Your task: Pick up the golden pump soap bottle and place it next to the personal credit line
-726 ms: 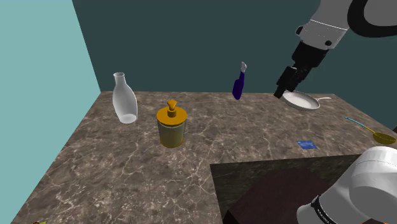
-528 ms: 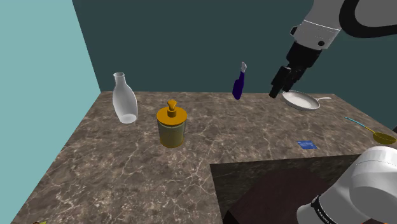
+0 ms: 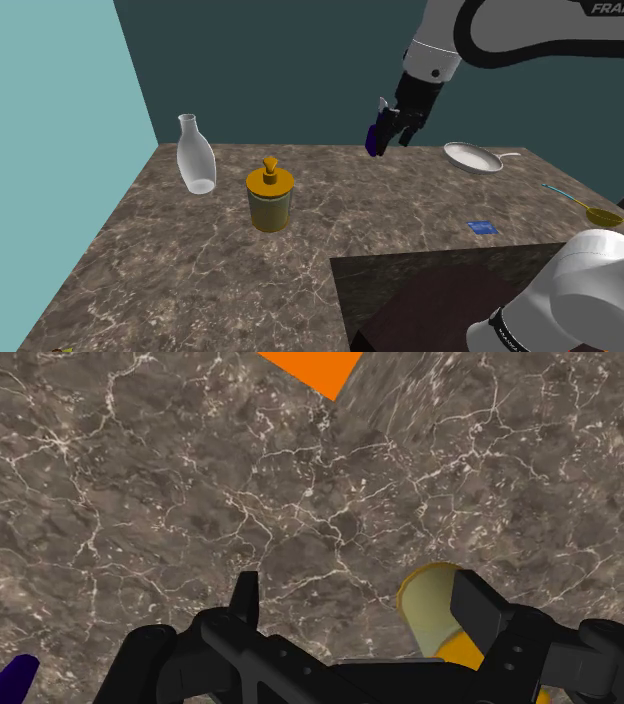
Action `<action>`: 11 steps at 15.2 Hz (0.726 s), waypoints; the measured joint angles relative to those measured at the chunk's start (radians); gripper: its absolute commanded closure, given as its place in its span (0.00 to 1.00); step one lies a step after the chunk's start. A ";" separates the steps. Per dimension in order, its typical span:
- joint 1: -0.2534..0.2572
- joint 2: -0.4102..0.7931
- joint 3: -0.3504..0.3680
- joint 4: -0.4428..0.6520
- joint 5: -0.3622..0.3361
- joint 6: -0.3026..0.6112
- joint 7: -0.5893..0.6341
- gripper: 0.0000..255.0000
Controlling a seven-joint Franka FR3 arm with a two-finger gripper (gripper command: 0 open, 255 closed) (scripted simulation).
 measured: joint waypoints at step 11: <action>0.018 0.422 0.136 0.309 -0.050 0.097 0.188 0.00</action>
